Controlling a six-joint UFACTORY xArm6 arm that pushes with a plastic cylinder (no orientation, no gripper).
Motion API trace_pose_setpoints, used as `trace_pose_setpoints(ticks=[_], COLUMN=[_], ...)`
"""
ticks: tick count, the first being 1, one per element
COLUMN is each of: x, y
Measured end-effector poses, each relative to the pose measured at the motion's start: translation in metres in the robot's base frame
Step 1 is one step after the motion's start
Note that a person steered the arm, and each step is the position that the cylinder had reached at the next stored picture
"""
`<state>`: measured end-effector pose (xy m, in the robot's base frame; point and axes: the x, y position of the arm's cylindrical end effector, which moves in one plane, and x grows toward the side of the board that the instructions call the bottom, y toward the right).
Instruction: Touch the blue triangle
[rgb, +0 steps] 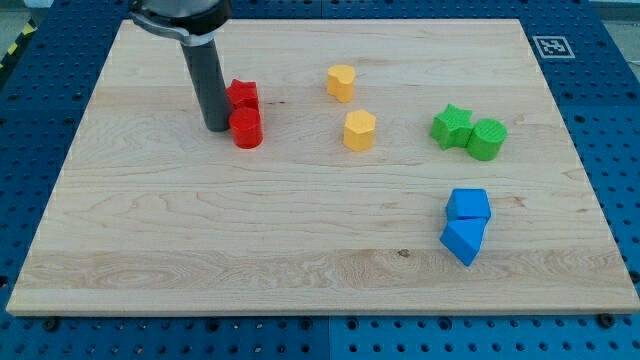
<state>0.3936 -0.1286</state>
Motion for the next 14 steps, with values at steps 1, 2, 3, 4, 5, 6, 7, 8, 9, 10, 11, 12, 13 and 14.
trace_pose_setpoints(ticks=[1, 2, 3, 4, 5, 6, 7, 8, 9, 10, 11, 12, 13, 14], x=[-0.019, -0.023, -0.023, -0.030, -0.076, -0.125, -0.142, -0.134, -0.097, -0.040, 0.004, 0.051, 0.117, 0.178], y=[0.000, 0.000, 0.000, -0.020, -0.039, 0.004, 0.079, 0.156, 0.227, 0.296, 0.360, 0.370, 0.370, 0.370])
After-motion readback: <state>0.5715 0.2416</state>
